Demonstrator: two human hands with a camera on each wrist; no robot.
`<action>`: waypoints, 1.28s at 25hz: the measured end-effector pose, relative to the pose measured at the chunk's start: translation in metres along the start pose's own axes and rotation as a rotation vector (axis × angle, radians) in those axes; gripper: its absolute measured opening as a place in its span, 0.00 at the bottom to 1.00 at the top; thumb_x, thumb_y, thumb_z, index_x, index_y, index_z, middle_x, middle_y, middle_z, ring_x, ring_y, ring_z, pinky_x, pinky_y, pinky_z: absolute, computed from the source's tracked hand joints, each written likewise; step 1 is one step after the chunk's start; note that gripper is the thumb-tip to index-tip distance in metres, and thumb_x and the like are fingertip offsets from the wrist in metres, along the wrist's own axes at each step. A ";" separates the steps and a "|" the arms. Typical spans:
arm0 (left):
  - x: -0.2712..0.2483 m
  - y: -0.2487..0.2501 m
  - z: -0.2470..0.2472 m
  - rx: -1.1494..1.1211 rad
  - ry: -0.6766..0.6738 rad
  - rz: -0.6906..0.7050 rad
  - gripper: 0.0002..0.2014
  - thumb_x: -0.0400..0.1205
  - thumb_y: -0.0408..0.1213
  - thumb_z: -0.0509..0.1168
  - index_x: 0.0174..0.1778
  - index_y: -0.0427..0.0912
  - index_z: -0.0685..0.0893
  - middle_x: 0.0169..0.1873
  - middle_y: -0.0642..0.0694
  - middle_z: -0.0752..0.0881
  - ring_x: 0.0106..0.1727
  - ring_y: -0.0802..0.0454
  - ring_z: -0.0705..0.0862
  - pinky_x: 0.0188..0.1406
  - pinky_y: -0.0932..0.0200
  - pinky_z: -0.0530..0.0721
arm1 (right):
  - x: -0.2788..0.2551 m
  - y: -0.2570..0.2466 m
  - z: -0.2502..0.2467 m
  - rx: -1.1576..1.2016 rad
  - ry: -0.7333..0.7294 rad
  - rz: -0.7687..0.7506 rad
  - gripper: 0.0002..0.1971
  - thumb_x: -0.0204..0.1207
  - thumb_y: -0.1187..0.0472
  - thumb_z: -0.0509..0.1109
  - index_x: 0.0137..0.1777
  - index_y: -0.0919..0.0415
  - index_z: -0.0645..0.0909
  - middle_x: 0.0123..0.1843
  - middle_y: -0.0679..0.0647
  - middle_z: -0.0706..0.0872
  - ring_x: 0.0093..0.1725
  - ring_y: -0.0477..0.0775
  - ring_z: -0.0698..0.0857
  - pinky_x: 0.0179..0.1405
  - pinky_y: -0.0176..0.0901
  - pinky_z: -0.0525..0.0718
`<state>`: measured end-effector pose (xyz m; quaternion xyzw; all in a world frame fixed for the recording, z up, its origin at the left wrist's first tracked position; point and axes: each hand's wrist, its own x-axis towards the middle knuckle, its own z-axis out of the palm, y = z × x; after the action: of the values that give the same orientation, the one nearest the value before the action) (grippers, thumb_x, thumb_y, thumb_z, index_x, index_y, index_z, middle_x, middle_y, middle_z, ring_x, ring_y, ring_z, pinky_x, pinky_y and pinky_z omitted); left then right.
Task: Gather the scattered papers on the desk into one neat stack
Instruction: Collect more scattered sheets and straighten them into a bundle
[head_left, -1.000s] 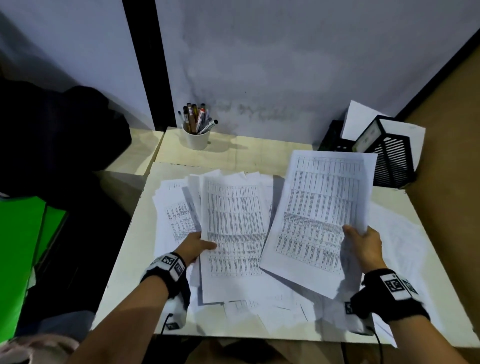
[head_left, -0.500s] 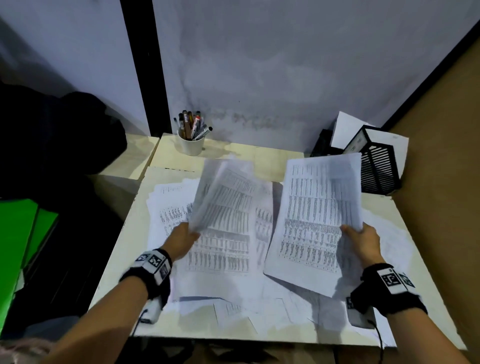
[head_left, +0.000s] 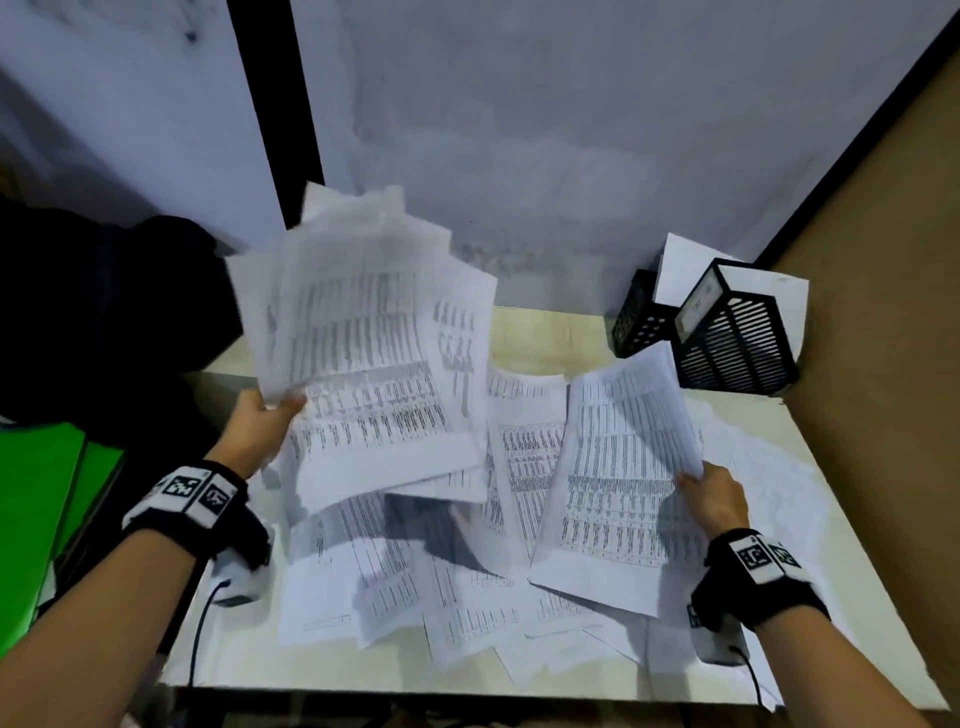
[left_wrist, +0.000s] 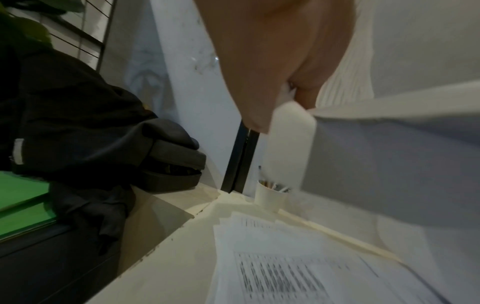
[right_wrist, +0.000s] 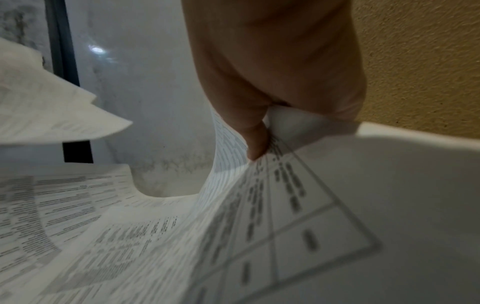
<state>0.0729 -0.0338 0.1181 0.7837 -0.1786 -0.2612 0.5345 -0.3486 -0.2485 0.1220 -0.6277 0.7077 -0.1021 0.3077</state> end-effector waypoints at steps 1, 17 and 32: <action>0.006 0.000 -0.004 -0.022 0.020 -0.003 0.20 0.79 0.38 0.66 0.62 0.27 0.76 0.58 0.31 0.83 0.60 0.35 0.82 0.64 0.43 0.78 | 0.001 -0.002 -0.001 0.008 0.000 0.000 0.12 0.81 0.64 0.62 0.58 0.72 0.79 0.41 0.65 0.79 0.39 0.61 0.77 0.39 0.43 0.72; -0.061 0.056 0.126 -0.166 -0.482 0.096 0.24 0.80 0.27 0.63 0.72 0.38 0.69 0.61 0.45 0.80 0.60 0.51 0.78 0.65 0.55 0.76 | -0.023 -0.084 -0.011 0.929 -0.379 -0.213 0.18 0.80 0.42 0.56 0.51 0.51 0.82 0.47 0.47 0.89 0.49 0.50 0.87 0.51 0.43 0.84; -0.072 0.070 0.136 -0.299 -0.469 0.181 0.31 0.52 0.49 0.78 0.52 0.46 0.82 0.43 0.55 0.89 0.47 0.57 0.88 0.58 0.45 0.85 | -0.031 -0.078 0.021 0.834 -0.270 -0.426 0.14 0.66 0.74 0.75 0.45 0.54 0.83 0.36 0.40 0.92 0.40 0.37 0.89 0.51 0.40 0.88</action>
<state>-0.0662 -0.1206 0.1597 0.5952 -0.3261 -0.4097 0.6096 -0.2716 -0.2292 0.1559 -0.5894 0.4160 -0.3556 0.5942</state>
